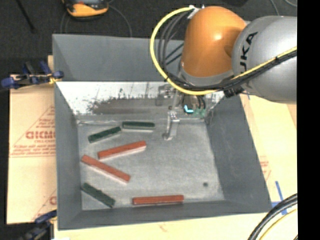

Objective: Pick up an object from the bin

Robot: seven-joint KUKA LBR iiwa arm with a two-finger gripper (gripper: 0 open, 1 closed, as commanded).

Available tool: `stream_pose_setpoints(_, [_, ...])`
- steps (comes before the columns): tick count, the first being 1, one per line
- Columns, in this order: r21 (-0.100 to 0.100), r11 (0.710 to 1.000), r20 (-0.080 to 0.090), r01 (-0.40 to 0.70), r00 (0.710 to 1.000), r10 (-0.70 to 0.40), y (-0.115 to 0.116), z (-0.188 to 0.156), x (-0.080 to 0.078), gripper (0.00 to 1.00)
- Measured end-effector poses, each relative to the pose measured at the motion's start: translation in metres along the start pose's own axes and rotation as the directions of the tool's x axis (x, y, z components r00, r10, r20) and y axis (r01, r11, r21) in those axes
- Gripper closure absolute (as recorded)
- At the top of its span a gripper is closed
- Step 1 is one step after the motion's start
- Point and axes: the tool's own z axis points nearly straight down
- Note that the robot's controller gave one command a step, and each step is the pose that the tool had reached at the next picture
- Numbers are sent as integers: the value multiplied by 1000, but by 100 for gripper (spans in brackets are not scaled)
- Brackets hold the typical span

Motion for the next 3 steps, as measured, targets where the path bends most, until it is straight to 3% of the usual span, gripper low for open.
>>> stream_pose_setpoints(1, [-1,1000,8,-1,1000,1,0,-5,-1,0])
stream_pose_setpoints(2, [1,999,16,47,999,-47,9,29,1,0])
stream_pose_setpoints(3, [0,998,13,69,998,-69,11,89,-7,0])
